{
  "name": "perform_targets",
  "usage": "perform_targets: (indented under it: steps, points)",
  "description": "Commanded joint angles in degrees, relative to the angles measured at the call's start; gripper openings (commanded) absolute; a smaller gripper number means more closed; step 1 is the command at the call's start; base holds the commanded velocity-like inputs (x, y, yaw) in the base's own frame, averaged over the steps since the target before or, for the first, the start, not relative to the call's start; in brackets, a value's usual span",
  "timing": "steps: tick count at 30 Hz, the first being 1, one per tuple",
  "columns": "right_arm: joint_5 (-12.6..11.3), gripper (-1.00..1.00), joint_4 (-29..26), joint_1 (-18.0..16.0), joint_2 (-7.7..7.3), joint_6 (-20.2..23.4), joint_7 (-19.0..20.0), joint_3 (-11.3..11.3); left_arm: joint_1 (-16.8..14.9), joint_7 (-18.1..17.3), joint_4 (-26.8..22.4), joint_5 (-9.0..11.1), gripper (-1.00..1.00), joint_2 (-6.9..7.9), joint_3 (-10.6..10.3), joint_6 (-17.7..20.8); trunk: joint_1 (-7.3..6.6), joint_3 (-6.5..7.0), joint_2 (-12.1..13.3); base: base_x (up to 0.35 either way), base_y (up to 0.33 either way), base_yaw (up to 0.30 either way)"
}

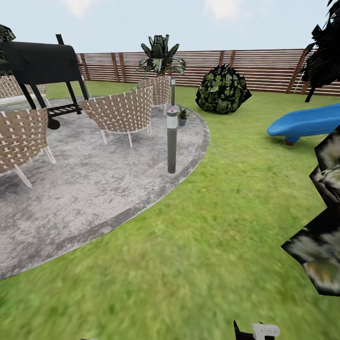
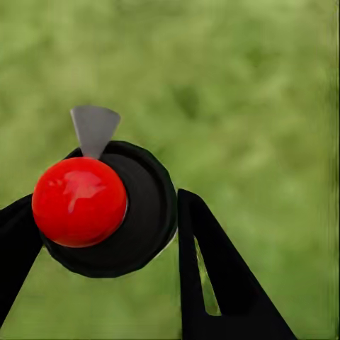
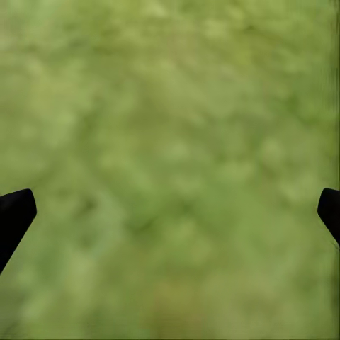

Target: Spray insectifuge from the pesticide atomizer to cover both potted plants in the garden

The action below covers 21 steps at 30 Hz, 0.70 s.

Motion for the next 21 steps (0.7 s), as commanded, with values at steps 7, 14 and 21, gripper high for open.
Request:
perform_targets:
  steps: [7, 14, 21]
  points:
    - [0.56, 1.0, 0.12, -0.03, 0.01, -0.14, -0.04, -0.46, -0.02, -0.35, 0.01, -0.17, -1.0, 0.1, 0.51, -0.11, 0.02, -0.04, -0.01, 0.319, -0.115, 0.0]
    - [0.56, 1.0, 0.13, -0.03, 0.01, -0.14, -0.05, -0.48, -0.02, -0.35, 0.01, -0.17, -1.0, 0.08, 0.51, -0.11, 0.02, -0.04, -0.01, 0.339, 0.007, 0.0]
    - [0.56, 1.0, 0.14, -0.03, 0.01, -0.14, -0.02, -0.49, -0.02, -0.35, 0.01, -0.17, -1.0, 0.02, 0.5, -0.2, 0.02, -0.04, -0.01, 0.321, 0.144, 0.0]
